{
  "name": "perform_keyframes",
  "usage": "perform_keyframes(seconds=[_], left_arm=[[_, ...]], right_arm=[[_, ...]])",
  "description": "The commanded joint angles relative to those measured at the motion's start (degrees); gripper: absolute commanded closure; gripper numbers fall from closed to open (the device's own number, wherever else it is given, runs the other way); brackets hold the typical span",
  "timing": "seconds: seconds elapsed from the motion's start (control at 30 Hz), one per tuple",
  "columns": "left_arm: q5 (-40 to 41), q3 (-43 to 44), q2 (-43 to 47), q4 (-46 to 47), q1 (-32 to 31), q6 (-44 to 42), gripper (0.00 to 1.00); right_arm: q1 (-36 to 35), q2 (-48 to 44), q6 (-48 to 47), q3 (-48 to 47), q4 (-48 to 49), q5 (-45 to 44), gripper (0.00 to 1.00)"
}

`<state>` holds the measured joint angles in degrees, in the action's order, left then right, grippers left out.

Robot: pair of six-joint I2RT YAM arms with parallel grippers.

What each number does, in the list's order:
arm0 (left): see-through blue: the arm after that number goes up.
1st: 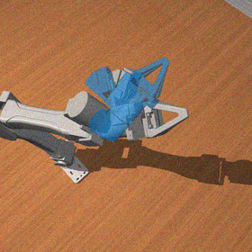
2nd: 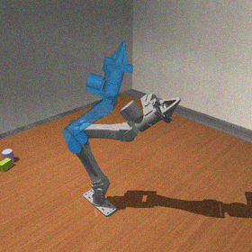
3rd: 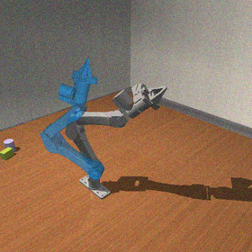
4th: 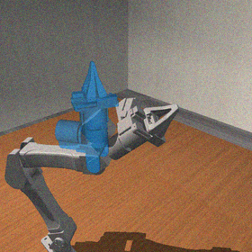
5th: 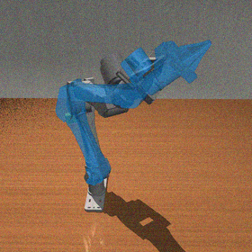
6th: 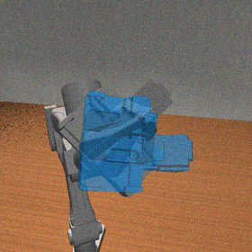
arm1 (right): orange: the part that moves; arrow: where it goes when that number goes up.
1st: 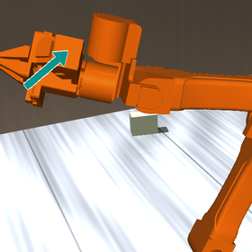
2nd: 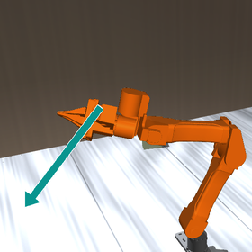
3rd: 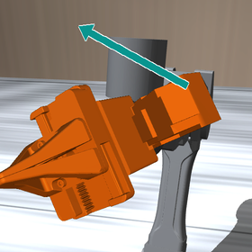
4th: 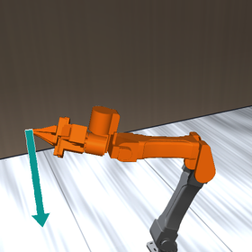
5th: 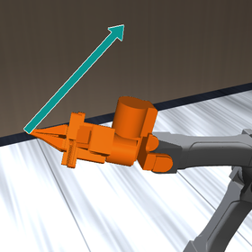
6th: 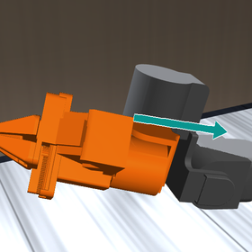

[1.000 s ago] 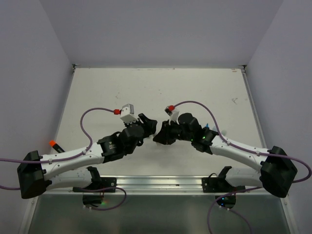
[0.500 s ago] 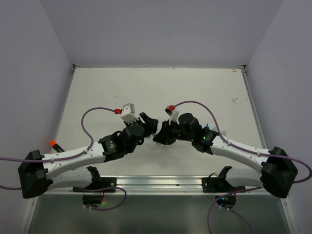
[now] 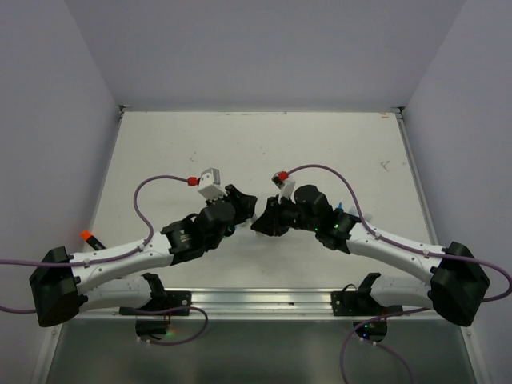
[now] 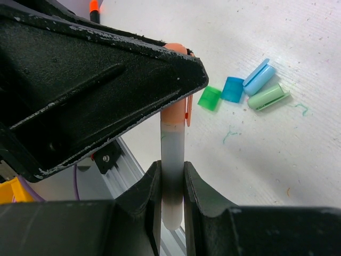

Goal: Open the pen caps

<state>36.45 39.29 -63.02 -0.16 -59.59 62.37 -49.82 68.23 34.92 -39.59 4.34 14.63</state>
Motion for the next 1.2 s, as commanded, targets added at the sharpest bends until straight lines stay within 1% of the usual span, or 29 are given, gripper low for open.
perform_keyframes(seconds=[0.0,0.17,0.27,0.37,0.57,0.63,0.73,0.8,0.83,0.93,1.1,1.13,1.17], left_arm=[[-0.76,-0.79,0.53,3.68,0.44,0.3,0.54],[-1.99,-2.11,1.59,4.12,1.32,0.21,0.56],[-2.26,-2.11,1.59,3.51,1.76,-0.14,0.55],[-2.34,-2.72,2.38,3.59,2.37,-0.23,0.6],[-3.31,-3.78,4.4,3.77,4.57,-0.67,0.61],[-3.92,-4.65,4.75,4.38,5.01,-0.76,0.64],[-5.15,-5.18,4.58,5.96,5.28,-0.84,0.74],[-6.12,-5.1,3.96,6.84,5.36,-1.11,0.89],[-6.39,-4.92,3.61,7.19,5.36,-1.28,0.99],[-7.53,-5.18,2.82,8.33,5.36,-1.72,1.0],[-8.23,-6.77,4.66,11.41,5.45,-4.44,1.0],[-9.02,-6.94,4.93,11.59,5.71,-5.32,1.0],[-10.85,-7.21,4.84,11.33,7.98,-5.59,1.0]], right_arm=[[-0.36,-0.11,-0.73,-3.29,1.73,-0.04,1.0],[-0.28,0.68,-0.38,-3.47,3.04,-0.57,1.0],[-0.27,1.47,-0.37,-4.08,3.05,-0.31,1.0],[-0.36,1.91,-0.2,-4.18,3.04,0.31,1.0],[-0.36,1.91,-0.2,-3.12,2.96,0.48,1.0],[-0.36,2.0,-0.02,-2.95,3.13,0.48,1.0],[-0.28,2.52,0.15,-2.95,3.75,0.75,1.0],[-0.36,2.96,0.5,-3.12,4.1,1.01,1.0],[-0.36,3.05,0.59,-3.12,4.19,0.92,1.0],[-0.36,3.4,0.77,-3.38,4.36,0.84,1.0],[-0.45,4.63,-1.07,-5.31,0.94,0.31,1.0],[-0.54,5.16,-1.34,-5.84,0.41,0.31,1.0],[-0.54,5.42,-2.13,-6.11,-0.55,0.22,1.0]])
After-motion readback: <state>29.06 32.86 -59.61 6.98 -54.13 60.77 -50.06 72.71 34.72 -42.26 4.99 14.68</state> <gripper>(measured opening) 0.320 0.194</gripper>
